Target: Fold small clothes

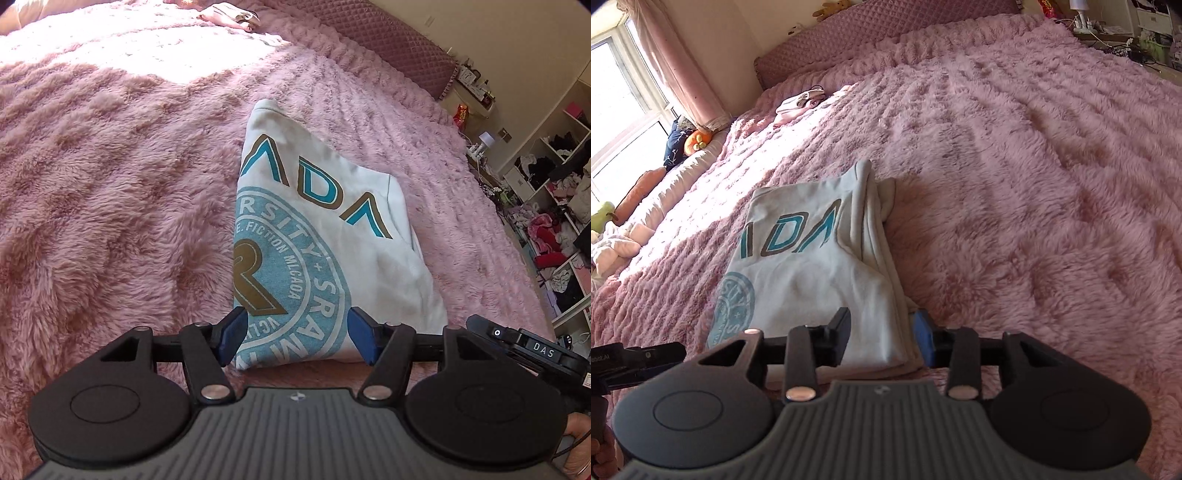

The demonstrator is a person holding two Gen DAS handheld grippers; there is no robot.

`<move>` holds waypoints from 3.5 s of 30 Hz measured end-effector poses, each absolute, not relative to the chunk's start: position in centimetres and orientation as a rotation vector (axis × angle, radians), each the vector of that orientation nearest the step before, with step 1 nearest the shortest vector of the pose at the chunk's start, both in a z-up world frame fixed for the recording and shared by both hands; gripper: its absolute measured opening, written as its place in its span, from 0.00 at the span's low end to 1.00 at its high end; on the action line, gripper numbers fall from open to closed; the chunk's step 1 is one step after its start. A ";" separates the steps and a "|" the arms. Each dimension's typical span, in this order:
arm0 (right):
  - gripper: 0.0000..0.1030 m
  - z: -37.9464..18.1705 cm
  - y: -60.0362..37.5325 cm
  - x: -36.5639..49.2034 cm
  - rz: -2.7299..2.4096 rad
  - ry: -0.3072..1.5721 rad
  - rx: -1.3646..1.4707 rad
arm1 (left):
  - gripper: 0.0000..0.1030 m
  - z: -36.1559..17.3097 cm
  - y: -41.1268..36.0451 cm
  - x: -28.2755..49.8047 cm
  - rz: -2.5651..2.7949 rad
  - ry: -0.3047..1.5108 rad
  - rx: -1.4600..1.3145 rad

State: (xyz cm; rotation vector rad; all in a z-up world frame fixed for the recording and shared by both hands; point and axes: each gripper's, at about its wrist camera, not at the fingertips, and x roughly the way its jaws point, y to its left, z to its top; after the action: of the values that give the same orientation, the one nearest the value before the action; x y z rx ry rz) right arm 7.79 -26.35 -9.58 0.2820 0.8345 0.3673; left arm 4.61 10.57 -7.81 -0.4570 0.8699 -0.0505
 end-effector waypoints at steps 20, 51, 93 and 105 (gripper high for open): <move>0.79 -0.6 -16.6 -3.4 0.220 0.790 -0.142 | 0.85 -1.6 4.8 -2.4 0.142 0.908 -0.273; 0.79 -0.3 -16.2 -3.4 0.174 0.840 -0.126 | 0.85 -0.8 4.2 -1.9 0.186 0.943 -0.215; 0.79 0.6 -15.7 -3.4 0.184 0.807 -0.157 | 0.84 -0.9 4.0 -1.4 0.203 0.975 -0.156; 0.79 0.7 -15.5 -3.3 0.192 0.812 -0.153 | 0.84 -0.9 4.3 -1.3 0.215 0.977 -0.160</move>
State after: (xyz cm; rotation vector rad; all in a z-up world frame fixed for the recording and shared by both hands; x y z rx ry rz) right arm -3.27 -15.51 0.67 -0.1526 0.8121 0.1922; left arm -1.31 4.33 -0.90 -0.1600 0.9769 0.2149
